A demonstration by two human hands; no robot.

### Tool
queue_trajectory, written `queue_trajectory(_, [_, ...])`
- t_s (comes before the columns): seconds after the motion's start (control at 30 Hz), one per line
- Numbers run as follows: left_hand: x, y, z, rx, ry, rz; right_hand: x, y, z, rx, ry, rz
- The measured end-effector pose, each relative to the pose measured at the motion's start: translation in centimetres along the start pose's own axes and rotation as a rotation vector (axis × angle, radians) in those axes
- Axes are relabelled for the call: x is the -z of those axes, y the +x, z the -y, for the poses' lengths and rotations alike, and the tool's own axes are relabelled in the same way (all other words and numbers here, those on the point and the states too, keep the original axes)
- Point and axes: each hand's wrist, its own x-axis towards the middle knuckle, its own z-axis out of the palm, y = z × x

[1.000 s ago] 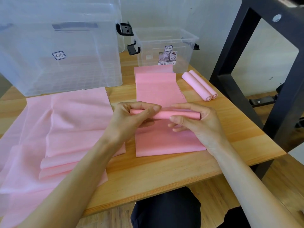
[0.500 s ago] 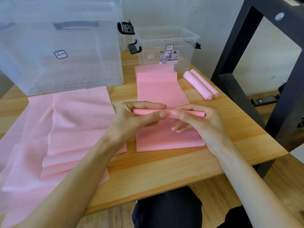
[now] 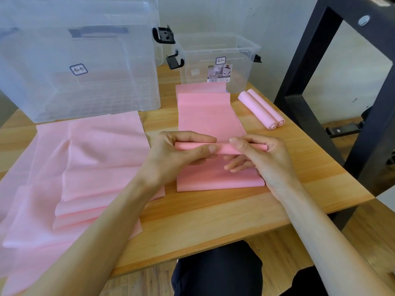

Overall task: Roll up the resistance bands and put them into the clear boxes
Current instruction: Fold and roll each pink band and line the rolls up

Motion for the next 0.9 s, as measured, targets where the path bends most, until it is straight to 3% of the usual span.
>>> queue_trajectory(0.9, [0.17,0.18,0.1,0.003,-0.045,-0.024,0.03,-0.1,-0.02,0.045,-0.024,0.012])
